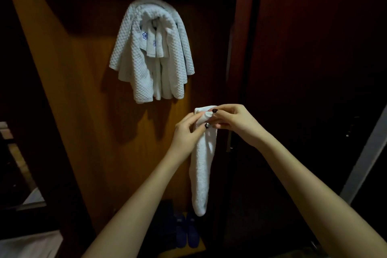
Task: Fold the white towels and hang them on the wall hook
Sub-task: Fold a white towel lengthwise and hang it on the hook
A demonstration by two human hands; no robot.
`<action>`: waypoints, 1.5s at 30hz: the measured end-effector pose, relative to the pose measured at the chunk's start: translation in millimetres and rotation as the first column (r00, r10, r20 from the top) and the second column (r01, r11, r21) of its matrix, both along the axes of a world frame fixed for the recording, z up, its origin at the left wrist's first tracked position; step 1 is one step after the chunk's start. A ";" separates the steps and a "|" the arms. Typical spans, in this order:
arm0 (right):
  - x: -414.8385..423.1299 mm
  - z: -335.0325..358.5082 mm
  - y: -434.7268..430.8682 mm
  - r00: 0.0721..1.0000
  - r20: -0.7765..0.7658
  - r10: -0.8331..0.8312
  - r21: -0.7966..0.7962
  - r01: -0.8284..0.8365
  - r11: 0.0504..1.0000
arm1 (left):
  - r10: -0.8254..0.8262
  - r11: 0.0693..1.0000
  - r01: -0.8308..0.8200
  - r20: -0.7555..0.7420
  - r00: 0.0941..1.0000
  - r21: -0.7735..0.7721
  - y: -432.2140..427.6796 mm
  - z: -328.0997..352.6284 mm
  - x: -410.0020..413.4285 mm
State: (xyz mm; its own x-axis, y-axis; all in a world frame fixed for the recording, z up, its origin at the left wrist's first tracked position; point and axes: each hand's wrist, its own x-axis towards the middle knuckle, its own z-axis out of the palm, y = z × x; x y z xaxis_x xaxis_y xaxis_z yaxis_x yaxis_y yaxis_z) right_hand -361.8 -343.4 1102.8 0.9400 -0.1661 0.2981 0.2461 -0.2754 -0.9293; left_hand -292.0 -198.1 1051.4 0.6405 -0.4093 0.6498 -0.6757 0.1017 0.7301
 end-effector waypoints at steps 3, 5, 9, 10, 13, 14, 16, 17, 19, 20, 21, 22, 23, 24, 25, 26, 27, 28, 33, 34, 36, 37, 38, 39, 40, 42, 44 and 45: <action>3.3 6.0 3.4 0.996 0.005 -0.090 -0.101 0.090 0.991 | 0.017 0.997 -0.022 -0.068 0.998 -0.071 -1.8 1.4 0.6; 5.3 11.9 -0.2 0.973 0.064 -0.223 -0.362 0.231 0.903 | -0.016 0.991 -0.005 -0.156 0.988 -0.133 -0.2 3.6 0.6; -2.4 20.2 -14.7 0.980 0.103 -0.171 -0.608 0.198 0.769 | -0.109 0.978 0.057 -0.257 0.960 -0.202 7.5 7.4 3.7; -3.9 21.1 -14.5 0.986 0.099 -0.136 -0.616 0.168 0.770 | -0.134 0.976 0.082 -0.261 0.956 -0.200 8.7 8.2 3.4; -3.5 22.6 -9.2 0.993 0.084 -0.083 -0.657 0.118 0.745 | -0.172 0.973 0.117 -0.290 0.941 -0.199 9.1 9.8 3.3; -2.4 23.6 -7.6 0.996 0.068 -0.064 -0.638 0.093 0.765 | -0.176 0.971 0.115 -0.304 0.936 -0.209 9.7 10.8 4.5; -0.5 26.5 -7.4 0.999 0.036 -0.019 -0.517 0.035 0.855 | -0.203 0.964 0.133 -0.320 0.925 -0.228 12.0 14.8 7.9; 0.0 28.5 -7.9 1.000 0.029 -0.004 -0.445 0.017 0.895 | -0.211 0.965 0.147 -0.310 0.927 -0.218 13.3 17.6 9.8; 1.0 32.4 -8.2 0.999 0.033 0.024 -0.319 -0.012 0.948 | -0.194 0.974 0.152 -0.279 0.940 -0.166 15.1 25.4 12.9; 1.8 34.6 -8.3 0.998 0.042 0.039 -0.276 -0.026 0.961 | -0.185 0.977 0.146 -0.275 0.943 -0.155 15.2 29.7 14.0; 2.6 37.0 -8.4 0.997 0.051 0.049 -0.249 -0.034 0.968 | -0.181 0.977 0.140 -0.286 0.941 -0.161 15.0 34.0 14.7; 3.3 39.9 -8.8 0.997 0.058 0.053 -0.234 -0.038 0.971 | -0.185 0.975 0.135 -0.310 0.933 -0.177 14.7 37.9 15.2; 3.7 42.9 -9.5 0.997 0.062 0.056 -0.226 -0.041 0.973 | -0.193 0.972 0.133 -0.339 0.921 -0.194 14.5 41.6 15.7; 4.0 45.7 -9.9 0.996 0.064 0.055 -0.219 -0.039 0.975 | -0.202 0.969 0.132 -0.366 0.908 -0.207 14.7 44.9 16.2; 4.2 48.2 -9.9 0.996 0.068 0.052 -0.213 -0.036 0.976 | -0.210 0.968 0.134 -0.387 0.898 -0.214 14.9 47.7 17.2; 4.3 50.5 -9.5 0.996 0.074 0.046 -0.211 -0.029 0.977 | -0.219 0.966 0.139 -0.402 0.889 -0.218 15.1 50.3 18.5; 4.6 52.6 -8.9 0.996 0.079 0.037 -0.215 -0.019 0.977 | -0.226 0.965 0.144 -0.411 0.884 -0.220 15.0 52.7 19.4; 4.8 54.8 -8.3 0.996 0.082 0.026 -0.225 -0.007 0.974 | -0.227 0.965 0.145 -0.414 0.882 -0.220 14.6 54.7 19.9; 10.4 59.7 -3.6 0.986 0.155 -0.059 -0.180 0.087 0.980 | -0.206 0.957 0.107 -0.371 0.905 -0.271 10.6 66.8 20.7; 11.8 57.6 -1.2 0.981 0.175 -0.081 -0.138 0.106 0.985 | -0.207 0.950 0.101 -0.352 0.913 -0.295 9.6 69.6 21.5; 13.3 49.6 3.0 0.978 0.194 -0.071 -0.089 0.090 0.992 | -0.210 0.933 0.092 -0.321 0.924 -0.347 9.0 73.5 23.5; 14.4 43.9 5.3 0.979 0.202 -0.037 -0.074 0.053 0.996 | -0.200 0.926 0.076 -0.310 0.930 -0.370 9.2 75.0 24.8; 15.7 37.9 7.8 0.978 0.211 -0.009 -0.061 0.023 0.998 | -0.179 0.919 0.050 -0.303 0.936 -0.391 9.4 76.2 26.2; 17.4 32.1 10.3 0.976 0.219 -0.005 -0.037 0.014 0.999 | -0.155 0.913 0.021 -0.298 0.942 -0.408 9.4 77.0 27.8; 19.4 27.3 12.5 0.975 0.221 -0.024 -0.004 0.025 1.000 | -0.135 0.909 0.000 -0.295 0.946 -0.417 9.2 77.3 29.0; 23.2 22.5 16.1 0.975 0.212 -0.068 0.055 0.058 0.997 | -0.111 0.914 -0.016 -0.288 0.951 -0.405 7.9 75.8 29.7; 26.2 20.6 19.1 0.976 0.201 -0.085 0.088 0.068 0.994 | -0.096 0.931 -0.009 -0.269 0.958 -0.365 5.5 70.8 30.4; 27.9 19.9 20.2 0.975 0.199 -0.096 0.094 0.078 0.992 | -0.095 0.938 0.000 -0.260 0.961 -0.345 4.4 66.8 31.3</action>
